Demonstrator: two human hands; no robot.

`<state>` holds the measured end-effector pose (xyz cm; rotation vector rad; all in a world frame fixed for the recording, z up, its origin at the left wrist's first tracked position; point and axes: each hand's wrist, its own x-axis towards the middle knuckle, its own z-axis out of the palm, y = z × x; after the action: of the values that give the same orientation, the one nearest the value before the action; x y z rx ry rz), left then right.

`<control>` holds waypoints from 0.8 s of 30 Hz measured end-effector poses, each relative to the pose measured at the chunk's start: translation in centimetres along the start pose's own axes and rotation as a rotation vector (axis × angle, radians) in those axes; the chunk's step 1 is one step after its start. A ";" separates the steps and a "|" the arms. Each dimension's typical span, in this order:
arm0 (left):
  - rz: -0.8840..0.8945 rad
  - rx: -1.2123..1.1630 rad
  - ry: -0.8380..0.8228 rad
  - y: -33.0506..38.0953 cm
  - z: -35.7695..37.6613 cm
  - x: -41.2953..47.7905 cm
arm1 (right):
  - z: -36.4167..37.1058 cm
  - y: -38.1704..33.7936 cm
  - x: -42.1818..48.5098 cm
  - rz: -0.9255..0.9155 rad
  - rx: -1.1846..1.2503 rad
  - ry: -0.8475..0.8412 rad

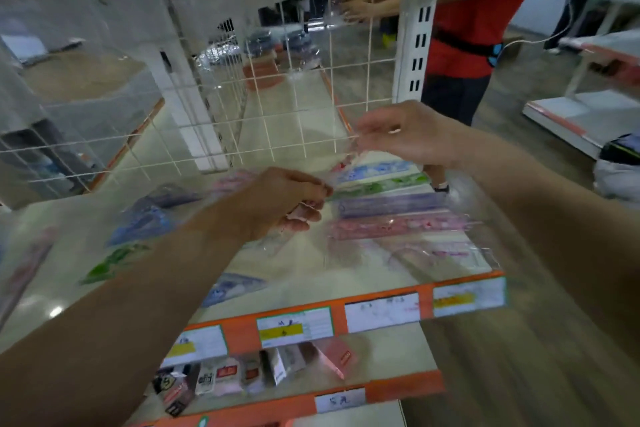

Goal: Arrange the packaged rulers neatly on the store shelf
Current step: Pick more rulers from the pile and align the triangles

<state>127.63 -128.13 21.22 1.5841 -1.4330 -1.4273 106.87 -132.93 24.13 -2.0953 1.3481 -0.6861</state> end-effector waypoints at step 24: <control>0.108 0.348 0.109 0.7 1.4 0.2 | 0.5 3.6 -5.9 0.032 -0.789 -0.244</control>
<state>126.09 -128.15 21.38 1.7306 -1.7423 -1.0541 102.69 -128.63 20.55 -2.6176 1.6686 0.1711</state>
